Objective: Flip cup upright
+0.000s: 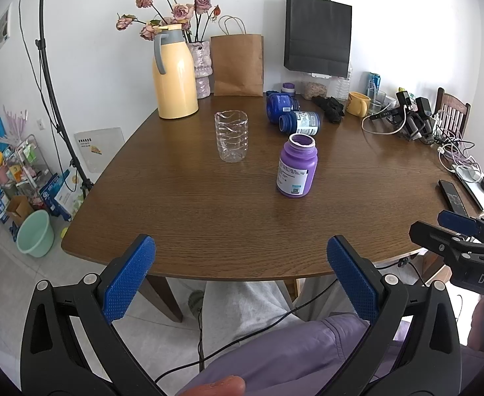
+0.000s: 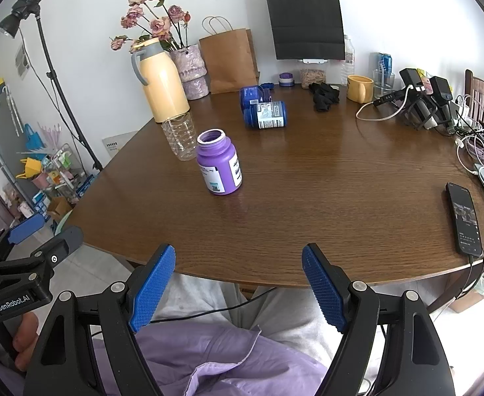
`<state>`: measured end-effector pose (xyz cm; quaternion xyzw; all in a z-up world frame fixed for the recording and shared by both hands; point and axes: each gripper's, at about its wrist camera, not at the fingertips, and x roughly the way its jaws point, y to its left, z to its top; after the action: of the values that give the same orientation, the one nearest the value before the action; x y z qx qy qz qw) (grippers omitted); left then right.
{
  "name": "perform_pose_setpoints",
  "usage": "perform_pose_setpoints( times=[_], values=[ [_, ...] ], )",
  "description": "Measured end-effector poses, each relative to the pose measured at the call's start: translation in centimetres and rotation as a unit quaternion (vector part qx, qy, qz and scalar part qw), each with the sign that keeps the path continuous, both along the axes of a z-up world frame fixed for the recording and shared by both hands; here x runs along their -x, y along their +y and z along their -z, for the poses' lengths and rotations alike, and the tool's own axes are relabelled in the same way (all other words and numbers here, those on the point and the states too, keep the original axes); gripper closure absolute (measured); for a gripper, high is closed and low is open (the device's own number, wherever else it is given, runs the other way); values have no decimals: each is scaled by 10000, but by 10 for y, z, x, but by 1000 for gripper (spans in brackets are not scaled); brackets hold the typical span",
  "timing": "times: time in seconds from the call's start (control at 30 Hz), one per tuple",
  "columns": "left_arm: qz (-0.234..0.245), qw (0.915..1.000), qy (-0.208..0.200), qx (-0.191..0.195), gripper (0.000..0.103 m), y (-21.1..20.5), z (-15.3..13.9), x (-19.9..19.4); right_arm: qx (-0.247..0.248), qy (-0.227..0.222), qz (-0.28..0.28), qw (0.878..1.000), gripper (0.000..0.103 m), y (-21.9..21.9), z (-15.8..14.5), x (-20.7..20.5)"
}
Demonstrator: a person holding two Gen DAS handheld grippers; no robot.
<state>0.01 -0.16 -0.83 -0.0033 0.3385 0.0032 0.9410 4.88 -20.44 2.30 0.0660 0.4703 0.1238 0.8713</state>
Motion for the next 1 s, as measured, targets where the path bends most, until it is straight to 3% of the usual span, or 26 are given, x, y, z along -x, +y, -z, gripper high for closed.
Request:
perform_pose_setpoints(
  times=[1.0],
  values=[
    [6,10000,-35,-20,0,1,-5,0,9,-31,31,10000,20,-1,-3,0]
  ],
)
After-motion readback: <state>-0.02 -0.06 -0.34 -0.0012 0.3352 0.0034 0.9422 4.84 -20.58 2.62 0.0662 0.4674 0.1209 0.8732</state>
